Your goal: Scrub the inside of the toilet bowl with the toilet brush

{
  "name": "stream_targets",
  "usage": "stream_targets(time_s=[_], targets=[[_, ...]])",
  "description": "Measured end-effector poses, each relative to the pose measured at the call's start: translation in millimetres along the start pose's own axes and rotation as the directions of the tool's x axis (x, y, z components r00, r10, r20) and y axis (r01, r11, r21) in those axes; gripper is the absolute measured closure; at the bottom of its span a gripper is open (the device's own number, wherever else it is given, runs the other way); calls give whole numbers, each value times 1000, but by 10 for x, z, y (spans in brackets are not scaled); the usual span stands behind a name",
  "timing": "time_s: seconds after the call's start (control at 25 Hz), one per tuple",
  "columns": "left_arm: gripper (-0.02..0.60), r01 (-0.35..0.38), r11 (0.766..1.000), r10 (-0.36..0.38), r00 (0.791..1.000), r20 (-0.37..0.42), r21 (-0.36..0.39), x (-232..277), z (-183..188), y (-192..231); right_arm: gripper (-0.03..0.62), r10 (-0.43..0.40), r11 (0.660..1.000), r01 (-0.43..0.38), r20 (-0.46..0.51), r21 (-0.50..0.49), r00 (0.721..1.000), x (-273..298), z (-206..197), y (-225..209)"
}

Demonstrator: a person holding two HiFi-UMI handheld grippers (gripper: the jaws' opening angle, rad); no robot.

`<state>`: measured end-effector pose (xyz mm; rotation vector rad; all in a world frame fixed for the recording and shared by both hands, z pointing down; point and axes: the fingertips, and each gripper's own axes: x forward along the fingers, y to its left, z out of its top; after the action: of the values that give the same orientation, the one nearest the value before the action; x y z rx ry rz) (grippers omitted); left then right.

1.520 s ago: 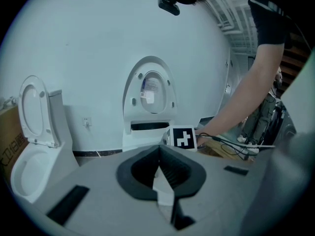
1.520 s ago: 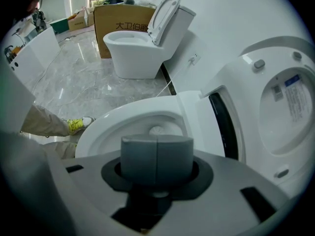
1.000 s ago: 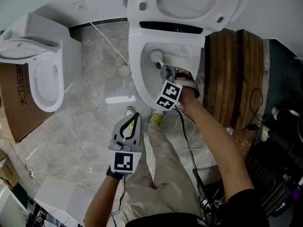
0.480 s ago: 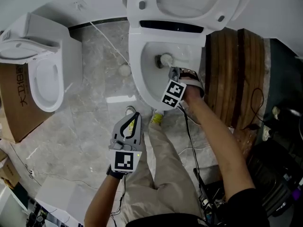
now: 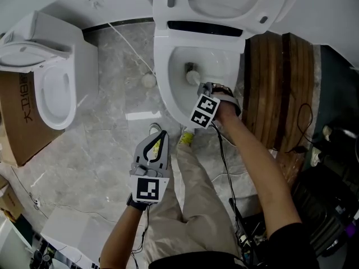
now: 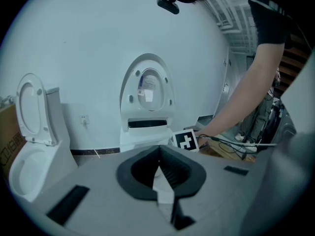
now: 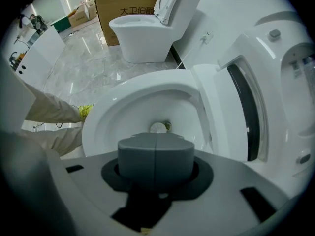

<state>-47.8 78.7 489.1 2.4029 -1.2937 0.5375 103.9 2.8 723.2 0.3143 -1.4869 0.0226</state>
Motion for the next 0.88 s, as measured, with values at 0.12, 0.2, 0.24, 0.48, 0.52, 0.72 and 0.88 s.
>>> stream_targets(time_s=[0.12, 0.2, 0.24, 0.48, 0.52, 0.72, 0.88], targets=[[571, -1, 1000, 1, 1000, -4, -8, -30, -6, 2, 445, 6, 999, -7, 40, 32, 999, -52, 133, 12], [571, -7, 1000, 7, 1000, -2, -24, -37, 5, 8, 445, -2, 997, -3, 74, 76, 997, -102, 194, -37], [571, -8, 1000, 8, 1000, 2, -25, -40, 22, 11, 445, -9, 994, -1, 91, 109, 996, -135, 203, -71], [571, 24, 1000, -24, 1000, 15, -12, -267, 342, -46, 445, 19, 925, -83, 172, 371, 985, -700, -69, 19], [571, 31, 999, -31, 999, 11, -31, -340, 416, -47, 445, 29, 907, -104, 186, 408, 982, -870, -128, 60], [571, 76, 996, -75, 997, -14, 46, -632, 930, -51, 445, 22, 836, -181, 297, 519, 955, -1881, -270, 43], [571, 114, 988, -118, 993, 27, 106, -875, 1585, -232, 445, 1, 785, -213, 343, 582, 939, -2854, -597, 18]])
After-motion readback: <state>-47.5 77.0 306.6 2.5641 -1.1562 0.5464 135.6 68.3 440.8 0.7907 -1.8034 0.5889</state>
